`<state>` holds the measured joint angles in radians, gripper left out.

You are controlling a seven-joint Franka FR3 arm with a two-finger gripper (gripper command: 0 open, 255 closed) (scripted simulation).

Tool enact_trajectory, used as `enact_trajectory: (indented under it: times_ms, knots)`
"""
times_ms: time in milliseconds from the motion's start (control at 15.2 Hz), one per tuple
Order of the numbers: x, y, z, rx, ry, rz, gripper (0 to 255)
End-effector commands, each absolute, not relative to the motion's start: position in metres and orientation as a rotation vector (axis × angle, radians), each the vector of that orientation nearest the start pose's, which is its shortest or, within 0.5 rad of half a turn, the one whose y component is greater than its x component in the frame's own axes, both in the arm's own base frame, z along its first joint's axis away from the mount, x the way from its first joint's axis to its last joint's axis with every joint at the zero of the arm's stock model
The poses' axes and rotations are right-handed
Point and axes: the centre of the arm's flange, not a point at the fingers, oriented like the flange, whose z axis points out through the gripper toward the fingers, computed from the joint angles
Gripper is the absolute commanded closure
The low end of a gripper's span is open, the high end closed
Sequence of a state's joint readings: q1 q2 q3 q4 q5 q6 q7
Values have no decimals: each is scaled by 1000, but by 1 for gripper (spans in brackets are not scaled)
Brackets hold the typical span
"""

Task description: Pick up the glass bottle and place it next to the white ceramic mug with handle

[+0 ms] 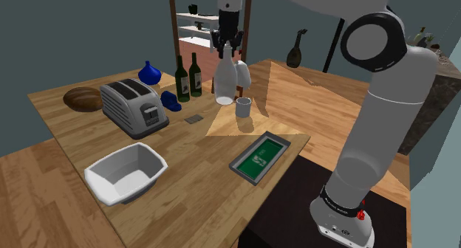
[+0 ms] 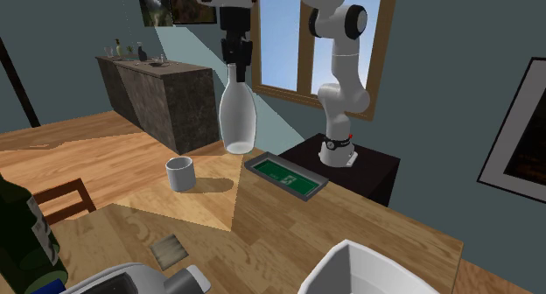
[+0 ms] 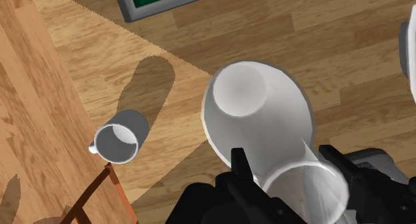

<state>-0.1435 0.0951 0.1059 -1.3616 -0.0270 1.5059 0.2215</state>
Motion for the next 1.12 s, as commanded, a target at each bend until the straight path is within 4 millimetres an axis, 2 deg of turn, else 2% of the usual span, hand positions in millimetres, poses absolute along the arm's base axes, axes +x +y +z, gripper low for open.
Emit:
enact_trajectory:
  times_ms: [0, 1056]
  knots:
    - [565, -53, 671, -3126, 410, -81, 255]
    - [498, -245, 729, -3126, 410, -81, 255]
